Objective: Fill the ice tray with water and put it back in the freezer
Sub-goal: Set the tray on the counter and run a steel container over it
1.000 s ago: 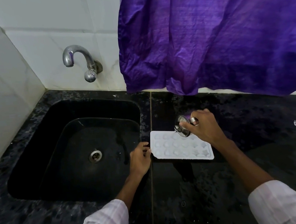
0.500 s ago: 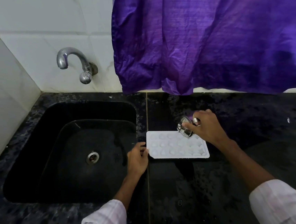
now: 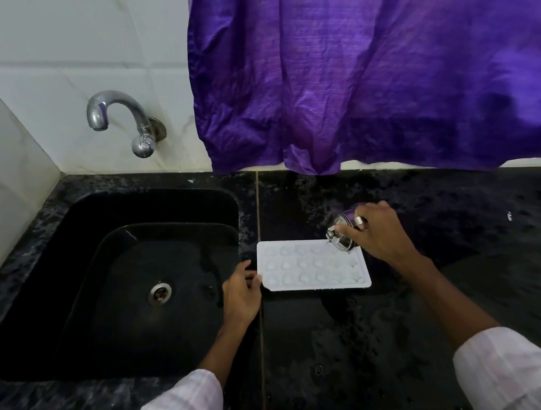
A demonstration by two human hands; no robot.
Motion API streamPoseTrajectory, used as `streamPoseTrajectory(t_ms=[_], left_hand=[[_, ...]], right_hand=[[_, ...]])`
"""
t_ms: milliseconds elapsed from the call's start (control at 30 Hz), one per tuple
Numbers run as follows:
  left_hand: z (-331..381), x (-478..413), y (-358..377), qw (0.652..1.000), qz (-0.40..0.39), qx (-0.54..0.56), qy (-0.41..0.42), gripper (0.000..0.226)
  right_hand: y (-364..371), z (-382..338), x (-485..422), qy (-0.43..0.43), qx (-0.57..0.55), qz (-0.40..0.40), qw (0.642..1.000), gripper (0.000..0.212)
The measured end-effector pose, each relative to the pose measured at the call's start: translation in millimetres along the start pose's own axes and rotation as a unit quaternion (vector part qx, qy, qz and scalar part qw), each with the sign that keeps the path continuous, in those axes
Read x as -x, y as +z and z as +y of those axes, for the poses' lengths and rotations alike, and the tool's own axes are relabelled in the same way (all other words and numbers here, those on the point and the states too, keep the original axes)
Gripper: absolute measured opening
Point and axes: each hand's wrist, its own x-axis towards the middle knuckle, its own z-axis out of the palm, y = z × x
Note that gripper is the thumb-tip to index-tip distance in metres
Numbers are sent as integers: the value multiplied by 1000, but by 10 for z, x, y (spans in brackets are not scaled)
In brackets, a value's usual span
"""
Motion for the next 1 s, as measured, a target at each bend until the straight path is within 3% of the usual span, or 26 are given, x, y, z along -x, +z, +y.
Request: streamPoseTrajectory(t_ms=[1000], left_hand=[[-12, 57, 43, 1000, 11, 4, 1, 42]], right_hand=[[-270, 305, 159, 23, 58, 9, 998, 53]])
